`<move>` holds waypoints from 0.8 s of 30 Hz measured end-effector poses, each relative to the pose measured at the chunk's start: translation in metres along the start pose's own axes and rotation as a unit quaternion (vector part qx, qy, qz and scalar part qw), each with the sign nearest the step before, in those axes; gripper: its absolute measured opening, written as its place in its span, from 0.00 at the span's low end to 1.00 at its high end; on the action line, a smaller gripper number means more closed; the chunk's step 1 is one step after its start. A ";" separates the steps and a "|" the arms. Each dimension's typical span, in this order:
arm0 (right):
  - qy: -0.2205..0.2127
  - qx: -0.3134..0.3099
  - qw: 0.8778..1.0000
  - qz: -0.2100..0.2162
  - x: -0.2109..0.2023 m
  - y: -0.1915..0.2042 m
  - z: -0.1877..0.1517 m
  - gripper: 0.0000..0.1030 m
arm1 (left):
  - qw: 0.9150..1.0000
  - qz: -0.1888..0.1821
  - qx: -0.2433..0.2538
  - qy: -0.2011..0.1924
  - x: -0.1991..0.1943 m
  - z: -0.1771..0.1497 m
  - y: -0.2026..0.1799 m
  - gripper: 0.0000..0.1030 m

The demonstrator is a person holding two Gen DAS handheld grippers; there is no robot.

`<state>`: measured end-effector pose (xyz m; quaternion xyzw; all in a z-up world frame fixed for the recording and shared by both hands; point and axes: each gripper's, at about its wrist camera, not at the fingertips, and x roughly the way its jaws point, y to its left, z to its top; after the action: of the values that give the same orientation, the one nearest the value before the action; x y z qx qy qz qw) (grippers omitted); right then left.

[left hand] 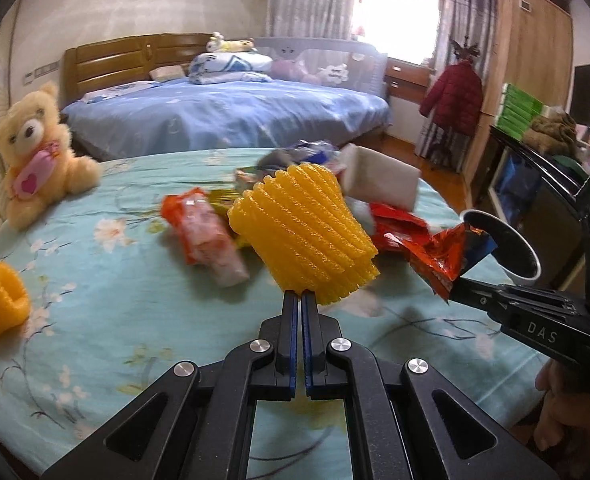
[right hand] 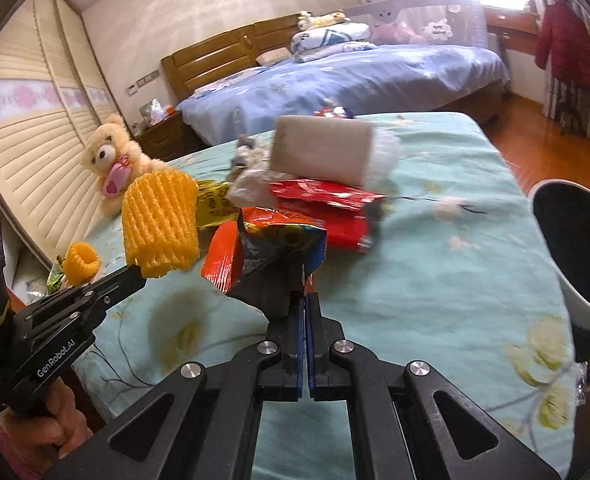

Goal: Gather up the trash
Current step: 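Move the foam net over the bin with left tool while right tool brings the bag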

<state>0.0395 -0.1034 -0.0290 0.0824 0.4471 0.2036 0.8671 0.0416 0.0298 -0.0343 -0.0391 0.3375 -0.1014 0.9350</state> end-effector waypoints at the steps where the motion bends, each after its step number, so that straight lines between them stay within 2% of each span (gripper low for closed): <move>1: -0.002 0.003 1.000 -0.003 -0.003 -0.004 -0.001 0.00 | 1.000 -0.005 0.005 0.002 0.001 0.000 -0.005 0.00; 14: -0.024 0.054 0.997 -0.045 -0.039 -0.067 -0.011 0.00 | 0.997 -0.045 0.052 0.021 0.025 0.015 -0.044 0.00; 24: -0.034 0.090 0.993 -0.072 -0.056 -0.112 -0.013 0.00 | 0.992 -0.080 0.090 0.035 0.045 0.025 -0.070 0.00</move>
<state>0.0309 -0.2285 -0.0317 0.1347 0.4389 0.0961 0.8832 0.0803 -0.0479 -0.0331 0.0222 0.3553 -0.2071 0.9112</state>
